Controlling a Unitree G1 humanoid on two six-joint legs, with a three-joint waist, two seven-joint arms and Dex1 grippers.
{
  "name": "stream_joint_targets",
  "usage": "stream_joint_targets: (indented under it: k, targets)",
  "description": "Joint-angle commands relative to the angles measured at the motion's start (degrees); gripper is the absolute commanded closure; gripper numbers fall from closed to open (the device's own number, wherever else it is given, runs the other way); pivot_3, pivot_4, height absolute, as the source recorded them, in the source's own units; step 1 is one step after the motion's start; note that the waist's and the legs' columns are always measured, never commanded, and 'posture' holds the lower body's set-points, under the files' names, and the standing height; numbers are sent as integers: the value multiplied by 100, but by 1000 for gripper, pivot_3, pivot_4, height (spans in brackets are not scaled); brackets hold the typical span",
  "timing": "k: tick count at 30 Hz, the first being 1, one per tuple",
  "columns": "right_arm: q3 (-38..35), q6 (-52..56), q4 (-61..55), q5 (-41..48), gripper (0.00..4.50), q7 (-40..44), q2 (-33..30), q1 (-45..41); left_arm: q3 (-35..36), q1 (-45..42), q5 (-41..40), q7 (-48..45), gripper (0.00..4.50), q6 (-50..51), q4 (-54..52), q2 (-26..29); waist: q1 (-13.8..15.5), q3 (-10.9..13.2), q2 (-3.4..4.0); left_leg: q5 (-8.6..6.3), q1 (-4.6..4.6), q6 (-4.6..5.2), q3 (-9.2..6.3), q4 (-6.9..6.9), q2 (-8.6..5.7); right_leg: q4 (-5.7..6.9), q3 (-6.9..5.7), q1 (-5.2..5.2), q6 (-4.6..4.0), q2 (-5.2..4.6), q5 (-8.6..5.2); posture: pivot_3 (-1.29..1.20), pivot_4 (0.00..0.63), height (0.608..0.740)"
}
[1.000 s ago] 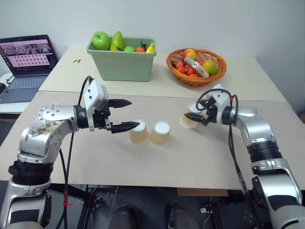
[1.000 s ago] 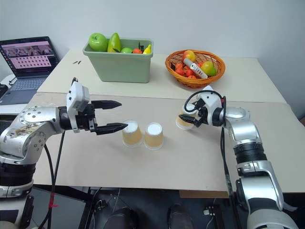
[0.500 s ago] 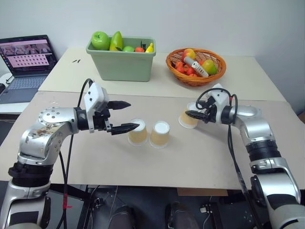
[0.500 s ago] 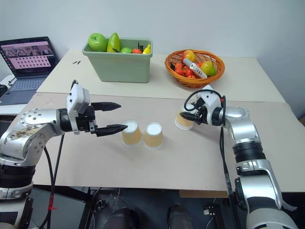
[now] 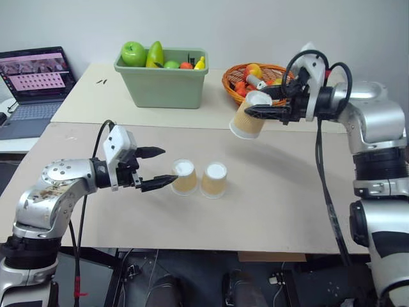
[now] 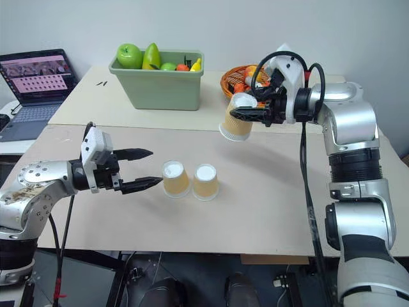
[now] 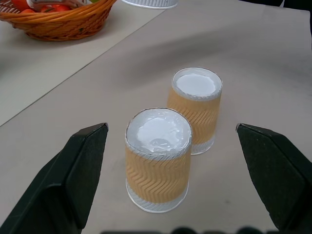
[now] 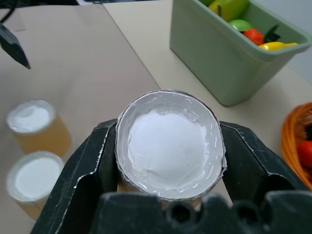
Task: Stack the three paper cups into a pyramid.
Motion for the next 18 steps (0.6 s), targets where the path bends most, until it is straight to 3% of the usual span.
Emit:
stream_joint_targets:
  k: [1,8,18]
  targets:
    - [454,530,-964,367,1848,355,324,-343,146,8,-151,43,0,41,-248,63,-29,0,0,0,0,0,-3,0,2,2,1,-2,0,2,0,0,150,708]
    - [871,488,-1072,188,1848,232,662,-250,152,23,-168,52,0,54,-238,70,50,0,0,0,-12,0,-1,4,-6,0,-15,-1,0,-9,0,0,150,708]
    - [1068,137,-784,-87,1848,265,667,-66,176,13,-187,72,0,48,-239,120,7,0,0,0,-12,0,-2,3,-4,1,-16,-1,0,-4,0,0,150,708]
